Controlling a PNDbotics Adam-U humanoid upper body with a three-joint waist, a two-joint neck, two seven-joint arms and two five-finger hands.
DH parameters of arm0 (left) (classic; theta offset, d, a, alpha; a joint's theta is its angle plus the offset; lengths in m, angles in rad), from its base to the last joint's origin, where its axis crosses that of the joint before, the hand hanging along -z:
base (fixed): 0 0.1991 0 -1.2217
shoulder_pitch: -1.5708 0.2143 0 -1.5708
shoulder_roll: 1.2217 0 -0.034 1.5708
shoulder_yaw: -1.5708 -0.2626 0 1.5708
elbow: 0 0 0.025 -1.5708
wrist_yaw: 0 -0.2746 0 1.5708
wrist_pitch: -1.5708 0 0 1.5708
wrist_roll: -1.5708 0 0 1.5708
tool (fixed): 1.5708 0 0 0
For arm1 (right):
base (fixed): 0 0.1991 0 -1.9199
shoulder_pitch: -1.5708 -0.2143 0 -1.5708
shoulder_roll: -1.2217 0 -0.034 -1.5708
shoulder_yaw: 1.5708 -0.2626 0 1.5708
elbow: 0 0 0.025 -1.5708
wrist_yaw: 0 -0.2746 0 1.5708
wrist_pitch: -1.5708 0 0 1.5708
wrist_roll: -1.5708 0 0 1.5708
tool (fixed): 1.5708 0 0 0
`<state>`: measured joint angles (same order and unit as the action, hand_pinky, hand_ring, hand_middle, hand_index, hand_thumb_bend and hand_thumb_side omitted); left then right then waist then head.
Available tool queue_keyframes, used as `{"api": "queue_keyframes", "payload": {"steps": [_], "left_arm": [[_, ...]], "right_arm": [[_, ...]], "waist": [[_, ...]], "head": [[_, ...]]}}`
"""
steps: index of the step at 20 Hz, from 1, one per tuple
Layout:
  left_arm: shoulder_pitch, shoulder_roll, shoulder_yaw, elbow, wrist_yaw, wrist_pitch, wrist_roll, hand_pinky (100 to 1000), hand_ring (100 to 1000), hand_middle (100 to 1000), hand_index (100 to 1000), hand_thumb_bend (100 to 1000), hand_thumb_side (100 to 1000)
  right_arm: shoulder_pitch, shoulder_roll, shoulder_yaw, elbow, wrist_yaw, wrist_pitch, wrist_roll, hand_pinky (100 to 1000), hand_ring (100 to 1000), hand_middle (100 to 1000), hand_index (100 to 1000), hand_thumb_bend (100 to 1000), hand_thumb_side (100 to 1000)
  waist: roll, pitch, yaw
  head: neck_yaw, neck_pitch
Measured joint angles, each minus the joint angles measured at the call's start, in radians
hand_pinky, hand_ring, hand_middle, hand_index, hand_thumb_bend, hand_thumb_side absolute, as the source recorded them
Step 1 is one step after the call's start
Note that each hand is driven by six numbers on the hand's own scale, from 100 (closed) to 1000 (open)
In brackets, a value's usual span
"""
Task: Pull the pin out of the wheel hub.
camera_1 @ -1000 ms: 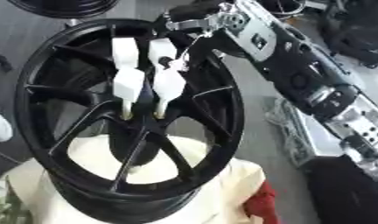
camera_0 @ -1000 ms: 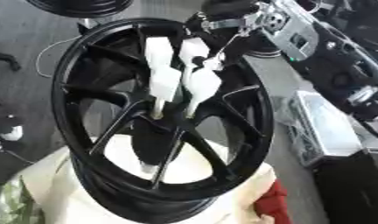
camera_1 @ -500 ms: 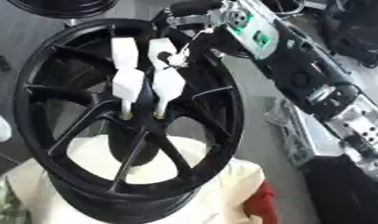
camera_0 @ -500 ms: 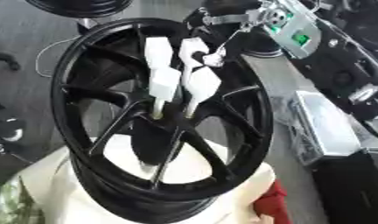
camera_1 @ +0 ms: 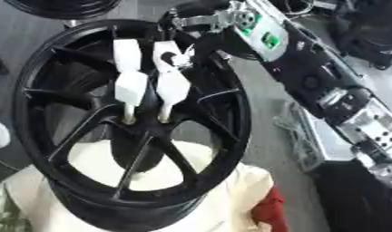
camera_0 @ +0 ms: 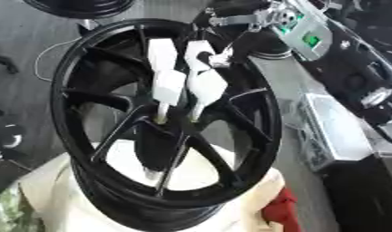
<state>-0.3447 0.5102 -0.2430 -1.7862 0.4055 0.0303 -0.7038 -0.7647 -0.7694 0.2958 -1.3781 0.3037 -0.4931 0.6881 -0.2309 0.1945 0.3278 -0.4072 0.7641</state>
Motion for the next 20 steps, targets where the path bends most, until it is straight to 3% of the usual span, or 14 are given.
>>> {"api": "queue_keyframes", "payload": {"steps": [6,20], "left_arm": [[0.0,0.0,-0.001,0.0,0.0,-0.001,-0.001,818,1000,948,780,133,889],[0.0,0.0,-0.001,0.0,-0.01,-0.002,-0.003,818,1000,939,774,131,897]], "right_arm": [[0.001,0.0,-0.005,0.01,0.01,0.003,0.003,767,669,683,927,100,757],[0.006,0.002,-0.011,0.024,0.028,-0.001,-0.001,753,645,645,906,100,731]], "waist": [[0.0,0.0,-0.001],[-0.001,0.002,-0.004]], "head": [[0.0,0.0],[-0.002,0.0]]}}
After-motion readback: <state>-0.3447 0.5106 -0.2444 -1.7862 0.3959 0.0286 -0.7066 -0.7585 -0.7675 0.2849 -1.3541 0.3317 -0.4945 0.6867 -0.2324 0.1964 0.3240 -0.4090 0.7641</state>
